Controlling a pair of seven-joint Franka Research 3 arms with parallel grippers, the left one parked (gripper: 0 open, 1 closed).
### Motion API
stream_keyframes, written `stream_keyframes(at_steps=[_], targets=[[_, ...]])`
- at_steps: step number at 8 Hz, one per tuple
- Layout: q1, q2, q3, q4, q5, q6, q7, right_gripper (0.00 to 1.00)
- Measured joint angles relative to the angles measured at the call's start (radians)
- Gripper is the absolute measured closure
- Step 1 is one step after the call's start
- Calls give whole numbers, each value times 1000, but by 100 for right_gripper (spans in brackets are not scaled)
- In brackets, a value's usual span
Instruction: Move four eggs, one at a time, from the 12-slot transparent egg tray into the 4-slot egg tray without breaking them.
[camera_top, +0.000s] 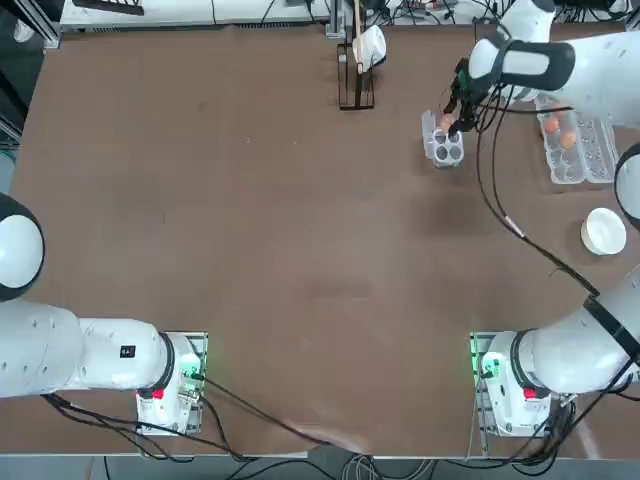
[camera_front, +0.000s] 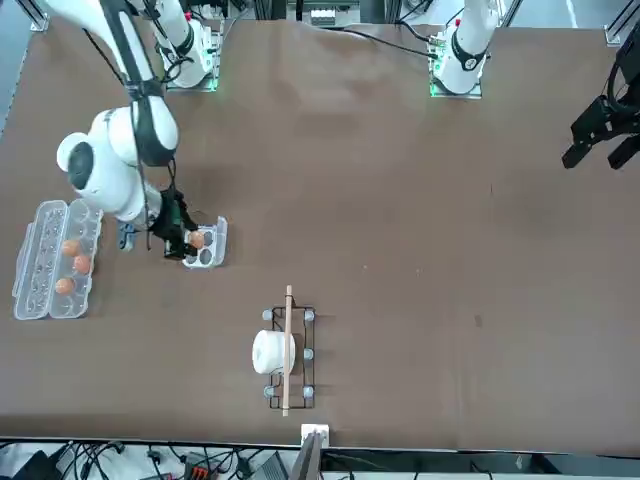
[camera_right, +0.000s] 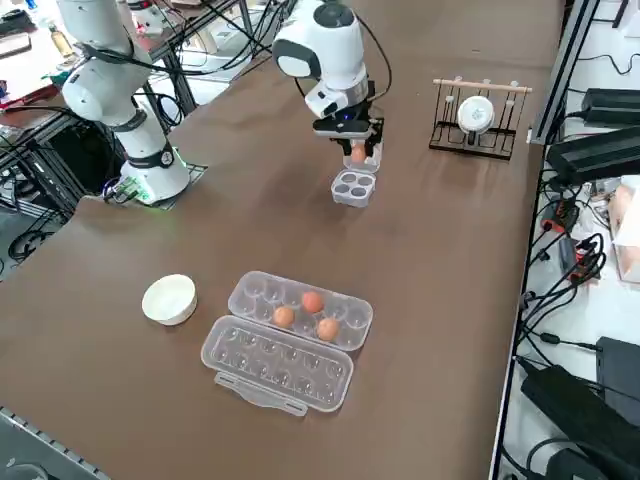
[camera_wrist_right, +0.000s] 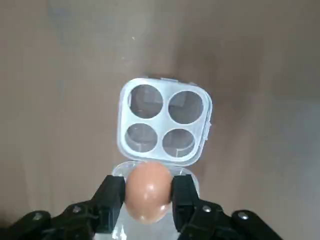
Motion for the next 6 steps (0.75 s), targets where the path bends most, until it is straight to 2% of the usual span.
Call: stream_keyframes(at_steps=[4, 6], targets=[[3, 16, -6, -55, 4, 90, 0, 44], [4, 25, -6, -60, 31, 101, 2, 44]])
